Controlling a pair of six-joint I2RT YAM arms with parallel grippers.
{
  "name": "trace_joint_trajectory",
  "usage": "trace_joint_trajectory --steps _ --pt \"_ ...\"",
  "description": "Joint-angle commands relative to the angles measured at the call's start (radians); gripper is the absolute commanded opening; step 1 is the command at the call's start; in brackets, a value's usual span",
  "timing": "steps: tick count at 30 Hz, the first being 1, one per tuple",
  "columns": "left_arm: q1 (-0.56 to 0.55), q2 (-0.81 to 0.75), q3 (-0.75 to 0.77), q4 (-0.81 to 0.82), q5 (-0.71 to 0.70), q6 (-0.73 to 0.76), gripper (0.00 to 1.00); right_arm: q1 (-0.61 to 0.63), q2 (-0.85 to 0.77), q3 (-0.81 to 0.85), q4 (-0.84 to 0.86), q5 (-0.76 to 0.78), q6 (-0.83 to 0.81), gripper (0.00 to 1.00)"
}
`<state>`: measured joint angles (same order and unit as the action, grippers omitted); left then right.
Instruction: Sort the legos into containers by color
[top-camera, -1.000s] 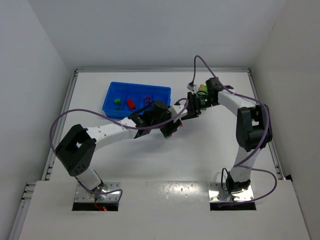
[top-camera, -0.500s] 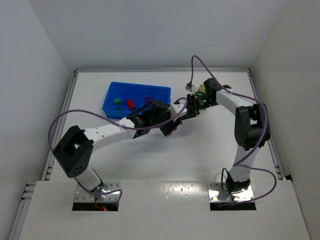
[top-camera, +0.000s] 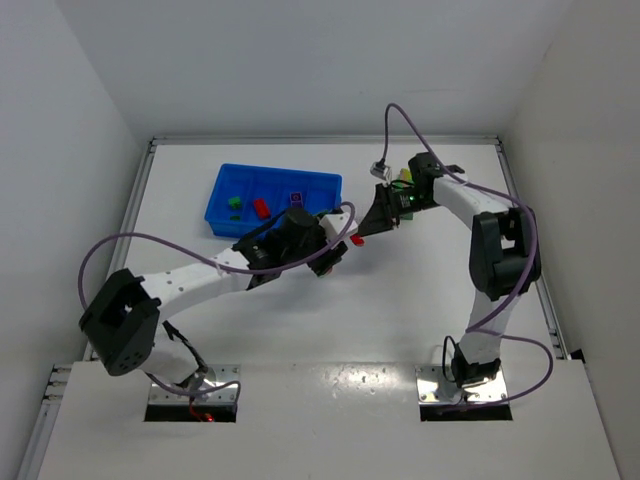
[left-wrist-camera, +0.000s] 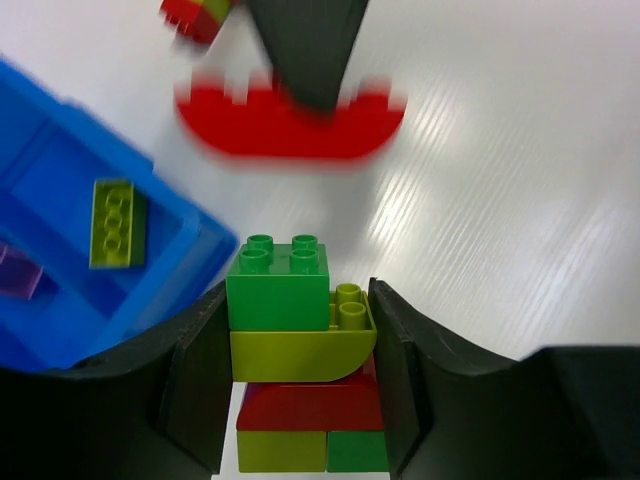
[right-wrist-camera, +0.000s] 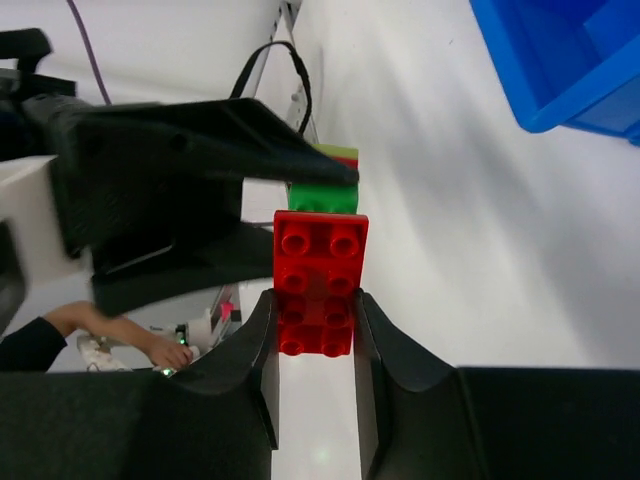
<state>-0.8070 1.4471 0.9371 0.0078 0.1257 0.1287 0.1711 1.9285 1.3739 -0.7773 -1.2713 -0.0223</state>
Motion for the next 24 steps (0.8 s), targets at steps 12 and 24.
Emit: trace_joint_trajectory --steps 12,24 --pt "0.098 -0.261 -0.158 -0.147 -0.099 -0.083 0.03 0.019 -0.014 0.160 0.296 0.036 0.152 0.00" --pt "0.434 -0.321 -0.112 -0.160 -0.130 -0.077 0.01 0.263 0.288 0.505 0.806 0.470 0.608 0.00"
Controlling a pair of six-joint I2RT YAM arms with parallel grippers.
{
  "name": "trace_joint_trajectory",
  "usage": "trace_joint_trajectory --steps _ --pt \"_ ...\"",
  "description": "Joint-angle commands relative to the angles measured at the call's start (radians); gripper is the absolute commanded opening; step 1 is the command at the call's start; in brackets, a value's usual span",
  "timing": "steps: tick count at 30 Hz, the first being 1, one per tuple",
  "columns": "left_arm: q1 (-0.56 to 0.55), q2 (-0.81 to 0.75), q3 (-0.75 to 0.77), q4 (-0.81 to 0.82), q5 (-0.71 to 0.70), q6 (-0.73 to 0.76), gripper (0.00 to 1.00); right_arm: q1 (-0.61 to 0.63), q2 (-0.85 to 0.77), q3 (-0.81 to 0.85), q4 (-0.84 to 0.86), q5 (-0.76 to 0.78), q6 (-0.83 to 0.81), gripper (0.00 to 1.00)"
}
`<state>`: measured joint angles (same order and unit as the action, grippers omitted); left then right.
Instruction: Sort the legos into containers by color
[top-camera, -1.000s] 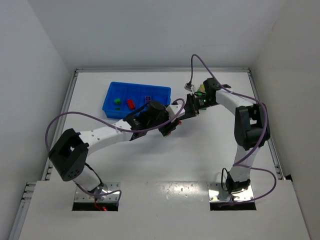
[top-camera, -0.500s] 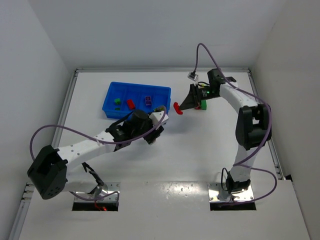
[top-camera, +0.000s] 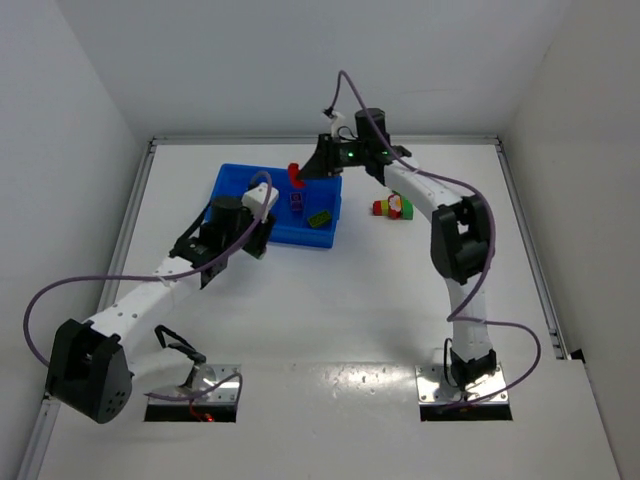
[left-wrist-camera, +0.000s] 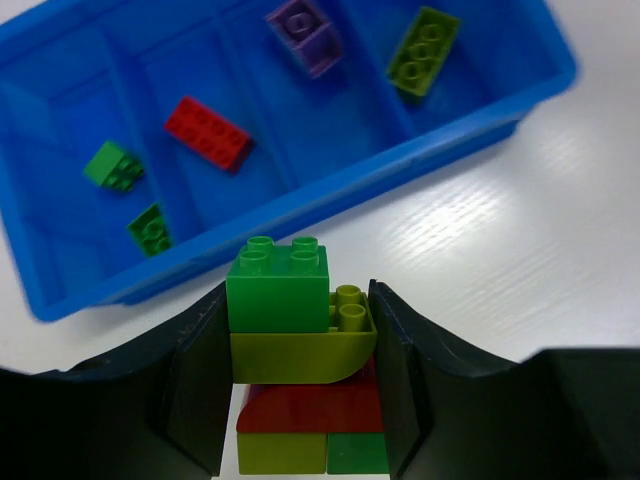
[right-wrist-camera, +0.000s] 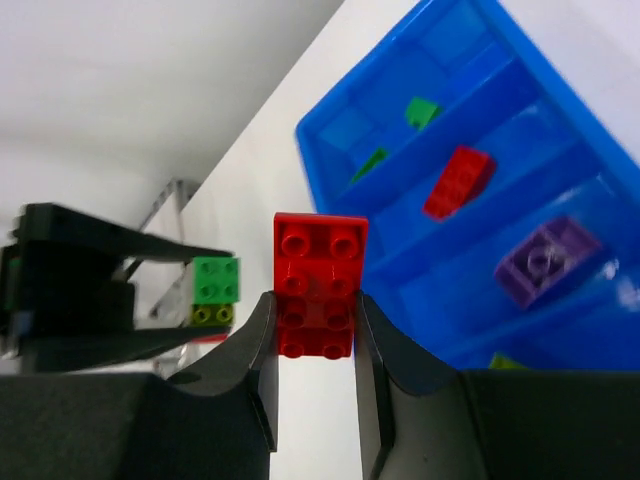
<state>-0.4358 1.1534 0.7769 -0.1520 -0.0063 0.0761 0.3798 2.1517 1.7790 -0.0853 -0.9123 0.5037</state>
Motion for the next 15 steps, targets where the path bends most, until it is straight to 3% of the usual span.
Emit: trace_joint_trajectory --steps 1,9,15 --pt "0.080 -0.027 0.048 -0.010 0.011 -0.039 0.01 0.067 0.115 0.152 0.114 0.145 0.082 0.00" --pt "0.245 -0.037 0.059 -0.031 0.057 -0.122 0.01 0.162 0.330 0.396 0.127 0.251 0.091 0.00" --pt "0.289 -0.037 0.068 -0.041 0.101 -0.142 0.01 0.183 0.428 0.491 0.104 0.303 0.102 0.00"
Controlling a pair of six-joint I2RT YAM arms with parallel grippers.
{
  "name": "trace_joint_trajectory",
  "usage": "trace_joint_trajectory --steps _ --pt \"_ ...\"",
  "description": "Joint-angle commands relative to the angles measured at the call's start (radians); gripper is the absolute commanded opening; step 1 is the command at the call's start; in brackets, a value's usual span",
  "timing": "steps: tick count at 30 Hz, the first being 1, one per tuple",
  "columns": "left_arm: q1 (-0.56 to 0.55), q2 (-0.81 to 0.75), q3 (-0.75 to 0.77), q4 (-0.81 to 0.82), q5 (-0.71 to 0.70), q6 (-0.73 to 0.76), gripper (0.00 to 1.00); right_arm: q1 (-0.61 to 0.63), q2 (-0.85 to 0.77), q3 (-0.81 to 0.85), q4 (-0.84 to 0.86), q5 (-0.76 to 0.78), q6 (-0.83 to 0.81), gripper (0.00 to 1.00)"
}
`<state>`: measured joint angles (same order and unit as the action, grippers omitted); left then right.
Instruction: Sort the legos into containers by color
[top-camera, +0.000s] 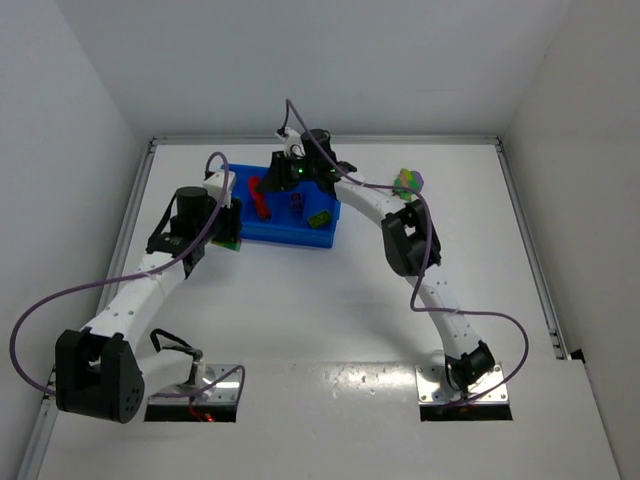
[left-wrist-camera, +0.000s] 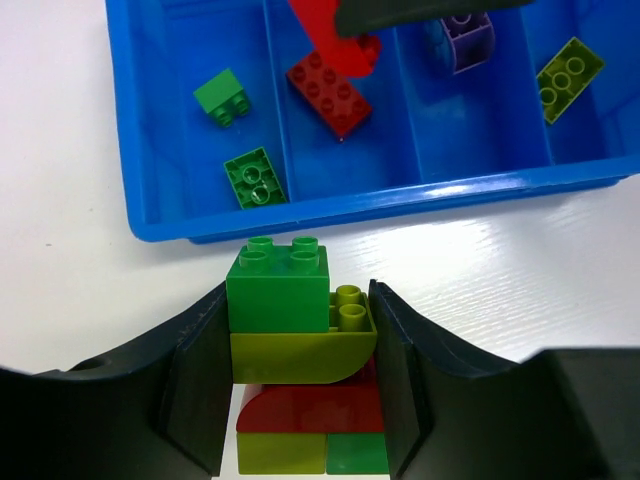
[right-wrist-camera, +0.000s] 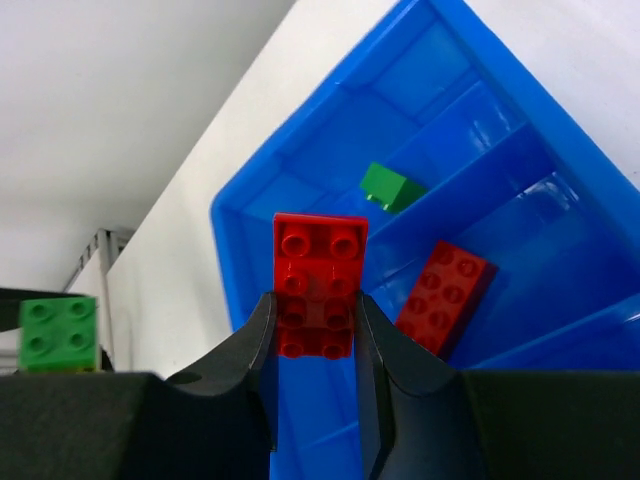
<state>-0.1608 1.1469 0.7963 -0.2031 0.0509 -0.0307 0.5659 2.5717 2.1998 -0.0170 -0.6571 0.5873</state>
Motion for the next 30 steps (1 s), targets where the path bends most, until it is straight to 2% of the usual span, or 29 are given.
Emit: trace_joint_trajectory --steps 1,6,10,14,16,18,19,21,23,26,30 --pt "0.014 -0.030 0.049 0.010 0.053 -0.035 0.01 0.006 0.022 0.071 0.035 0.048 0.008 0.00" --pt "0.023 -0.030 0.070 0.010 0.063 -0.055 0.00 0.006 0.022 0.060 0.003 0.085 -0.014 0.04" --pt "0.023 -0.007 0.089 0.010 0.064 -0.102 0.00 0.006 -0.010 0.037 -0.006 0.085 -0.053 0.54" --pt "0.023 0.037 0.142 0.010 0.026 -0.205 0.00 -0.003 -0.111 -0.073 0.006 0.019 -0.064 0.70" --pt "0.023 0.062 0.156 0.010 0.026 -0.279 0.00 -0.012 -0.184 -0.156 0.055 -0.005 -0.064 0.72" --pt "0.023 0.062 0.167 0.010 0.026 -0.331 0.00 -0.024 -0.356 -0.364 0.169 -0.036 -0.073 0.73" --pt "0.023 0.062 0.176 0.010 0.026 -0.360 0.00 -0.035 -0.420 -0.526 0.217 -0.050 -0.073 0.73" --pt "0.012 0.073 0.176 0.010 0.041 -0.435 0.00 -0.044 -0.589 -0.662 0.268 -0.087 -0.118 0.75" --pt "0.003 0.083 0.187 0.010 0.050 -0.489 0.00 -0.044 -0.668 -0.794 0.269 -0.163 -0.158 0.76" --pt "-0.009 0.105 0.196 0.010 0.050 -0.515 0.00 -0.035 -0.748 -0.883 0.258 -0.251 -0.181 0.76" --pt "-0.019 0.140 0.231 0.010 0.063 -0.573 0.00 -0.015 -0.730 -0.847 0.194 -0.283 -0.241 0.77"
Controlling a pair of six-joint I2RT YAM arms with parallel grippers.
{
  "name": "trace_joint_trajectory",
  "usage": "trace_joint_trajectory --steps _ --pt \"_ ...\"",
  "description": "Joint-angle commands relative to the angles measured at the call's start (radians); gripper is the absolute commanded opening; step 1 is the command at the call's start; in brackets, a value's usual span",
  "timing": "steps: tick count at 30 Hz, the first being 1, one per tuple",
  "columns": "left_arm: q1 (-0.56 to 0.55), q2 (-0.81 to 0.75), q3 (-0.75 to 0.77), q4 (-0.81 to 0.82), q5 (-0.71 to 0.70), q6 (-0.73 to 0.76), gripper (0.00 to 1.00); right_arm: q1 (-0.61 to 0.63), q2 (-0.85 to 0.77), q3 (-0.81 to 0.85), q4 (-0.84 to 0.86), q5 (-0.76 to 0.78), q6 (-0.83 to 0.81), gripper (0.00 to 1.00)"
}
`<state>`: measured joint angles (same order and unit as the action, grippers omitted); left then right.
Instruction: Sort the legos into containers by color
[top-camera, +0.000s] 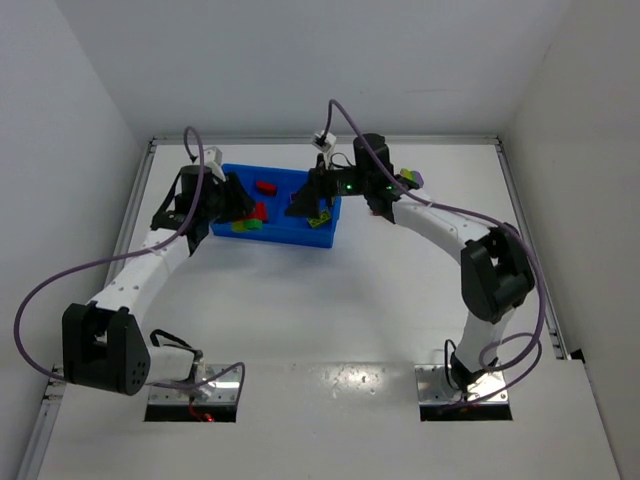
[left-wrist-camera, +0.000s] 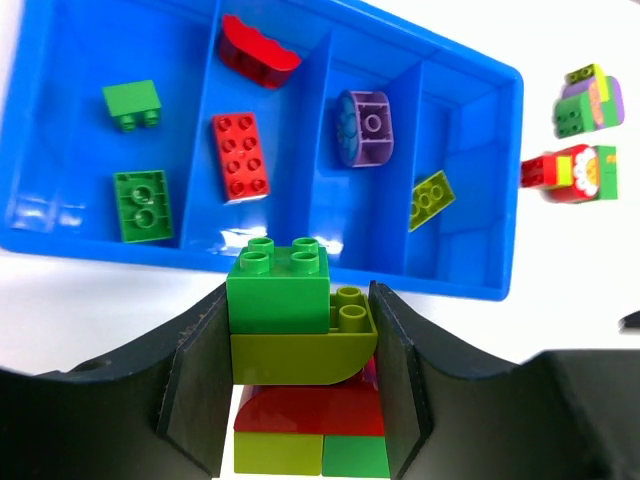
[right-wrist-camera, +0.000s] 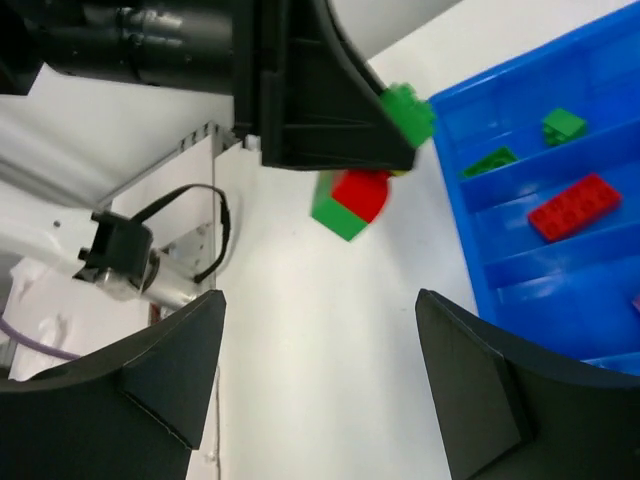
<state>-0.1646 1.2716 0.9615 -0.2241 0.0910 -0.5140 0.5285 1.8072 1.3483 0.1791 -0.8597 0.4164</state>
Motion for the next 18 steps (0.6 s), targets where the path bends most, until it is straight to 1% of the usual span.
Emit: trace_joint_trajectory --steps 1,2,4,6,7,11,15,18 --pt "-0.024 0.015 0.066 0.031 0.023 -0.104 0.00 0.022 0.055 0.062 -0.029 -0.081 -0.070 0.77" --pt "-0.024 0.026 0.081 0.031 0.013 -0.131 0.00 0.033 0.107 0.099 -0.108 -0.081 -0.080 0.77" --pt "-0.024 0.037 0.091 0.031 0.004 -0.165 0.00 0.033 0.145 0.179 -0.164 -0.047 -0.080 0.77" --pt "-0.024 0.046 0.115 0.022 -0.007 -0.207 0.00 0.042 0.155 0.167 -0.109 0.000 -0.018 0.77" --pt "-0.024 0.046 0.124 0.022 -0.007 -0.221 0.00 0.042 0.155 0.167 -0.089 0.001 -0.018 0.79" --pt "-0.024 0.066 0.144 0.022 -0.016 -0.245 0.00 0.042 0.191 0.203 -0.115 0.011 -0.018 0.80" --pt "-0.033 0.066 0.144 0.022 -0.025 -0.245 0.00 0.042 0.202 0.224 -0.106 -0.027 -0.018 0.80" --pt "-0.033 0.066 0.144 0.022 -0.025 -0.245 0.00 0.042 0.213 0.268 -0.105 -0.061 -0.018 0.84"
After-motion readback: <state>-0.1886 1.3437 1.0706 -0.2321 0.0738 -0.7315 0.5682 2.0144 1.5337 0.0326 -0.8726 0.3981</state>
